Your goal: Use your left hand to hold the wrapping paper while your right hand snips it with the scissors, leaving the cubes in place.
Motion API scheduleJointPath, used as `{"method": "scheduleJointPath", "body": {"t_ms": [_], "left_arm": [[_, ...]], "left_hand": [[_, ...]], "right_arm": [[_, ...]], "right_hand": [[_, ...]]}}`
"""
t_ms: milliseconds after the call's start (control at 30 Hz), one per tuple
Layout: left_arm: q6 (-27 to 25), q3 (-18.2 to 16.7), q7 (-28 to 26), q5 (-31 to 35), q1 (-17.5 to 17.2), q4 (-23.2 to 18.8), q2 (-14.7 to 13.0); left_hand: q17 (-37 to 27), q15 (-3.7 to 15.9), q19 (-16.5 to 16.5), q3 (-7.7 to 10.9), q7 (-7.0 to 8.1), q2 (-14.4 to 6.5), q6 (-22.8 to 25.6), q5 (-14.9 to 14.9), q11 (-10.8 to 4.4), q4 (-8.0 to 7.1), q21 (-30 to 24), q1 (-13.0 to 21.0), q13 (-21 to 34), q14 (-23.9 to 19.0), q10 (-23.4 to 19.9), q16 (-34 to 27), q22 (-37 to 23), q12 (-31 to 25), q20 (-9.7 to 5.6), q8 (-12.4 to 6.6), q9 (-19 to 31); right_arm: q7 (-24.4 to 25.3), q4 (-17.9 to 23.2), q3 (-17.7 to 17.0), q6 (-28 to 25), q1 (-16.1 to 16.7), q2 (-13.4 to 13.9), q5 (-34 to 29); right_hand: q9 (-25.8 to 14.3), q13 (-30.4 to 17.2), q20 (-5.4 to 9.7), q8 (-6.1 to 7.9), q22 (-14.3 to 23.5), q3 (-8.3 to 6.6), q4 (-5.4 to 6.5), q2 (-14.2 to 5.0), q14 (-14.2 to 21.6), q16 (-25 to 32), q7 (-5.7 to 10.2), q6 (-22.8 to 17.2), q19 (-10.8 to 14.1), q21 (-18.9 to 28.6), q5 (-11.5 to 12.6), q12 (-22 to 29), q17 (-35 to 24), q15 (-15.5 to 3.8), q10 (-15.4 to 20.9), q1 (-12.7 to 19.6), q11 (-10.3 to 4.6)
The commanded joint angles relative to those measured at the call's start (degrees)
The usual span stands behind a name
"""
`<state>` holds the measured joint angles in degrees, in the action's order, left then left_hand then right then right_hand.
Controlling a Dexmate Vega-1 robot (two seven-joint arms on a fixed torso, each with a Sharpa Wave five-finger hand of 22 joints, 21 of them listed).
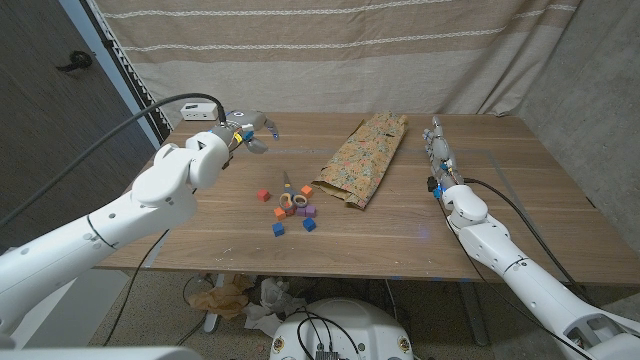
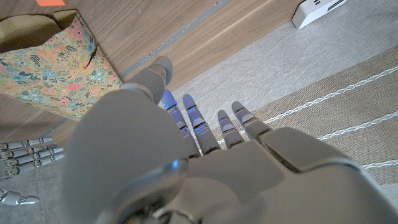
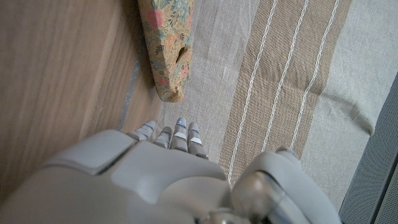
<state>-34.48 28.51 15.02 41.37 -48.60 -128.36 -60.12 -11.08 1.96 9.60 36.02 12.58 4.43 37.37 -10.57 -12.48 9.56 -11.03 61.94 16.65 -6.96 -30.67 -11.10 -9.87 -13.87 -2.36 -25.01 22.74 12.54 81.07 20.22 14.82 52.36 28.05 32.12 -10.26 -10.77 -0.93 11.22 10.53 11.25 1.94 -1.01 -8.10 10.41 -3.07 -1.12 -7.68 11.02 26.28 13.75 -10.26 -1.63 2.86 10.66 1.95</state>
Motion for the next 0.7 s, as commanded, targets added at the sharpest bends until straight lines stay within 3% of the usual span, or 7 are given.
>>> {"method": "scheduleJointPath", "body": {"t_ms": [33, 700], "left_arm": [[-0.9, 1.0, 2.7, -0.5, 0.9, 0.5, 0.5], [4.6, 1.0, -0.8, -3.4, 0.1, 2.3, 0.9]], "left_hand": [[-0.1, 9.86, 0.4, -0.14, 0.08, 0.9, -4.8, 0.4, -0.02, -0.59, -0.2, 0.4, 0.6, -0.6, 0.3, -0.3, -0.2, 0.5, -2.30, 2.35, -0.8], [-0.1, 9.85, 0.4, 0.08, 0.15, 0.0, -3.6, 0.5, -0.07, -0.80, -0.2, 0.4, 1.0, -0.4, 0.8, -0.3, -0.2, 0.7, -2.52, 1.48, 0.0]], "right_arm": [[0.7, 0.1, 0.0, -0.8, -0.1, 0.0, -0.1], [0.7, 0.2, -0.1, -0.4, 0.1, 0.0, 0.0]], "right_hand": [[-0.3, -0.2, 0.19, -0.08, 0.1, 0.35, -0.12, -0.44, -0.5, 0.1, 0.22, 0.1, -0.6, 0.3, 0.4, -0.2, -0.1, -0.20, 0.0, -0.2, -0.29], [-0.3, -0.2, 0.18, -0.08, 0.1, 0.47, -0.16, -0.54, -0.5, 0.1, 0.25, 0.2, -0.6, 0.3, 0.4, -0.2, -0.1, -0.26, 0.0, -0.1, -0.25]]}}
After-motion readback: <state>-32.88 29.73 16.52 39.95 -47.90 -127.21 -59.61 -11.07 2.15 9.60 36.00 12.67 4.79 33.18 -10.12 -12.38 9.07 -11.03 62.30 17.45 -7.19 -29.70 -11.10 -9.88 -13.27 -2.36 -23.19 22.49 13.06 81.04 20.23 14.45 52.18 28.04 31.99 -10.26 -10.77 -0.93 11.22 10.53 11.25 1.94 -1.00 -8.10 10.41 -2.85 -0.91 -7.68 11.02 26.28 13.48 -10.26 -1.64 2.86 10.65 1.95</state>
